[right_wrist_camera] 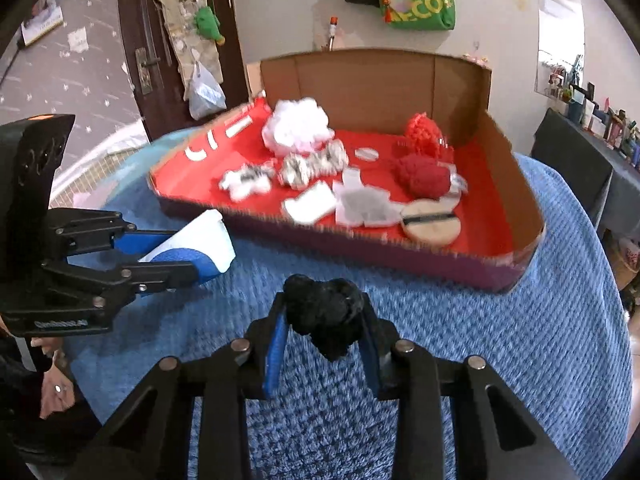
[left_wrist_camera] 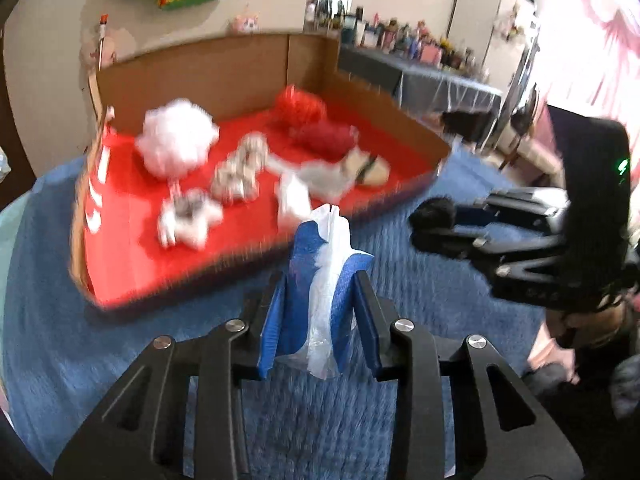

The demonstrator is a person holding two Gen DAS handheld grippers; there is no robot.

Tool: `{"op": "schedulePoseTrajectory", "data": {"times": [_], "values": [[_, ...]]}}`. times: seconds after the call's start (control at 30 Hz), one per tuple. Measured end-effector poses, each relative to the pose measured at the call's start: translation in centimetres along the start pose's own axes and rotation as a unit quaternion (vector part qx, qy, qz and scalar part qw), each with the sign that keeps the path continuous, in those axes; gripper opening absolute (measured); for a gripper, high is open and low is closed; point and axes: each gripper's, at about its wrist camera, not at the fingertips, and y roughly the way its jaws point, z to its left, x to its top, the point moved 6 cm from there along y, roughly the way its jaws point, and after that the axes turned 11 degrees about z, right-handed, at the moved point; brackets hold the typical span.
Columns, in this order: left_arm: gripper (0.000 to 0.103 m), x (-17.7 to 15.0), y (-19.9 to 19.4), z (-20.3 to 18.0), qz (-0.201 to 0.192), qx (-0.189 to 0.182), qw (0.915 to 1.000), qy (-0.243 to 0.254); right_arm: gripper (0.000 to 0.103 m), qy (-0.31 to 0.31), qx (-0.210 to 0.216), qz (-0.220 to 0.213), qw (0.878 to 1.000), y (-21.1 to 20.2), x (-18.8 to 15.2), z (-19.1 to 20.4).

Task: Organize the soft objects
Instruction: 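Carry the tissue pack and black item into the box and lower them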

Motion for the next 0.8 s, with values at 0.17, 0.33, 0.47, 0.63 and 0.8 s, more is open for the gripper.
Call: {"op": "schedulePoseTrajectory", "data": {"times": [0.17, 0.33, 0.47, 0.63, 0.8], "values": [[0.032, 7.0, -0.8, 1.5, -0.009, -0.006, 0.9999, 0.005, 0.035, 0.000, 0.019, -0.023, 1.000, -1.4, 4.5, -1.1], [0.032, 13.7, 2.2, 4.1, 0.022, 0.011, 0.9997, 0.004, 0.035, -0.002, 0.040, -0.010, 0.999, 0.0, 10.8, -2.8], [0.032, 17.7, 6.2, 6.6, 0.064, 0.002, 0.9979, -0.010, 0.035, -0.007, 0.034, 0.019, 0.999, 2.9, 14.7, -4.4], [0.032, 20.0, 10.7, 8.6, 0.109, 0.021, 0.9938, -0.009, 0.035, -0.015, 0.030, 0.063, 0.997, 6.7, 17.0, -5.6], [0.032, 21.1, 13.7, 9.7, 0.137, 0.033, 0.9900, -0.013, 0.035, -0.017, 0.024, 0.096, 0.995, 9.9, 18.2, -6.6]]}}
